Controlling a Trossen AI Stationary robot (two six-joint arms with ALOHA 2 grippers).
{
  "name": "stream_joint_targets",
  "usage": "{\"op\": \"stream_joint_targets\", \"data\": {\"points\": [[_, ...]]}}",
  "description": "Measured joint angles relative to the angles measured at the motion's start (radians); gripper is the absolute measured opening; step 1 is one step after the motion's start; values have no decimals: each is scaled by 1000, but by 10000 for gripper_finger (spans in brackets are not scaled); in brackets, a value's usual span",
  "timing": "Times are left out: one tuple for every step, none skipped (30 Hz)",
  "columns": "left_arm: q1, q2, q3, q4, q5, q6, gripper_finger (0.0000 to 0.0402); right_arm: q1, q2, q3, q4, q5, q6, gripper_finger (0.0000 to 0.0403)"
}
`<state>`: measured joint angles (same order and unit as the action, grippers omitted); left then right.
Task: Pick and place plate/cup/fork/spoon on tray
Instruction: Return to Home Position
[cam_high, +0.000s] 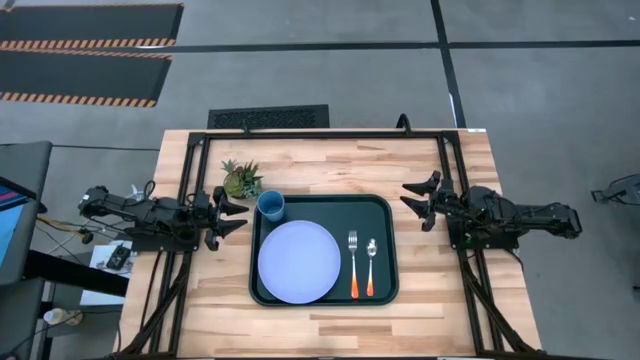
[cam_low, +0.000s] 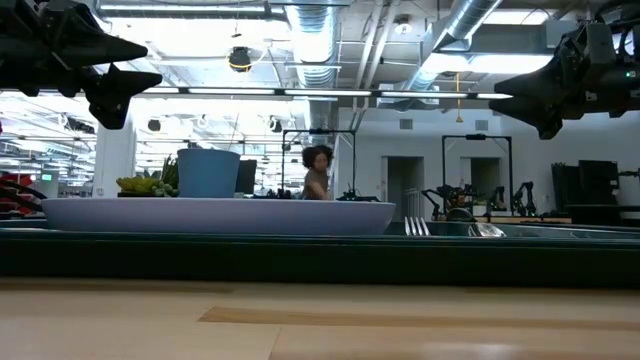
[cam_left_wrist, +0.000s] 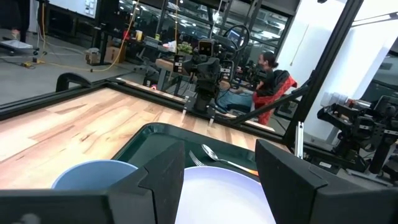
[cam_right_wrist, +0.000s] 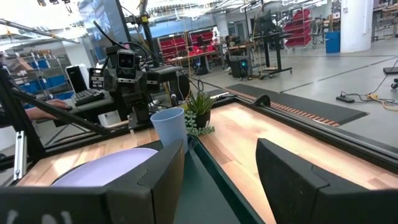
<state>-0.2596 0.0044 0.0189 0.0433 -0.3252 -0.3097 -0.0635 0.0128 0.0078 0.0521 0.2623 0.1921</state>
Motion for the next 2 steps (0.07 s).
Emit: {"op": "stream_joint_targets", "data": {"points": [[0, 0, 0, 0, 0, 0, 183, 0, 0, 0, 0, 0, 0, 224], [0, 0, 0, 0, 0, 0, 183, 0, 0, 0, 0, 0, 0, 224]]}}
